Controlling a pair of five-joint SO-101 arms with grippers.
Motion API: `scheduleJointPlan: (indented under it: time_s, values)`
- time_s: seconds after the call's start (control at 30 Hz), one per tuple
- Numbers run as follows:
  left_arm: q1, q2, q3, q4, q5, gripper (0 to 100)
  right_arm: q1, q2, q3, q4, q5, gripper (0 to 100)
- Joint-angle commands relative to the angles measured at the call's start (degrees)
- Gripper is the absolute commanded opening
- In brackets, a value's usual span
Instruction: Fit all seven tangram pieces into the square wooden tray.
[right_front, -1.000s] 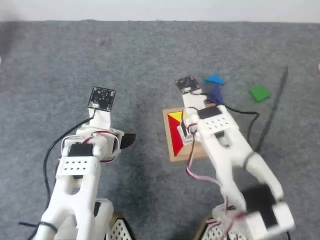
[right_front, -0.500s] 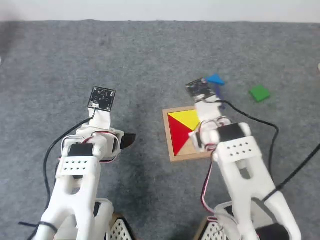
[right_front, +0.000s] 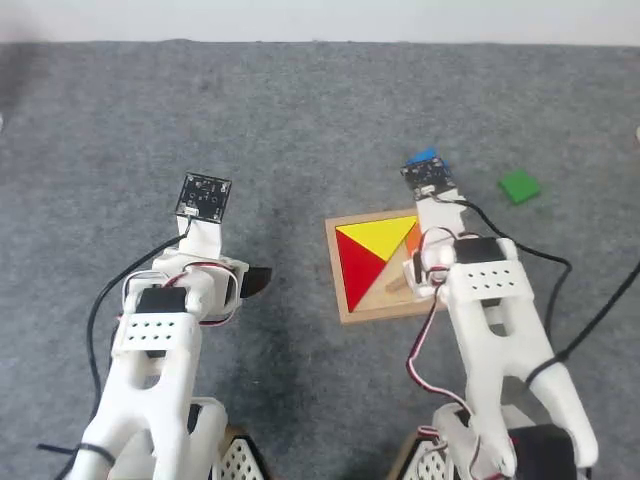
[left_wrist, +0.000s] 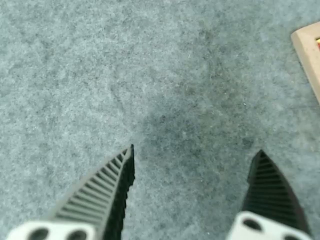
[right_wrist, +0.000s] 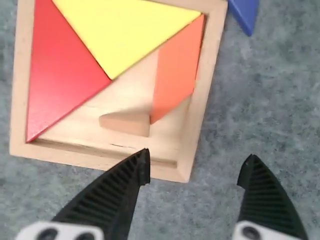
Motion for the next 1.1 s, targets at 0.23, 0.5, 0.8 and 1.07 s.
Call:
scheduleJointPlan:
  time_s: [0.23,0.5,0.8,1.07]
  values:
    - [0.09,-1.41,-0.22,-0.97,-0.53,35,-2.51,1.98,-0.79,-1.1,-0.97,29.9]
    - [-0.09,-1.41,-0.22,-0.97,-0.53,35,-2.59,12.09,-8.18,-4.88,-1.05,29.9]
    - [0.09,-1.41,-0.22,-1.05,-0.53,35,-2.51,17.1,-15.12,-4.88,-0.97,29.9]
    - [0.0,-1.41,-0.22,-1.05,-0.53,35,-3.74,19.03,-13.89,-3.12,-1.14,29.9]
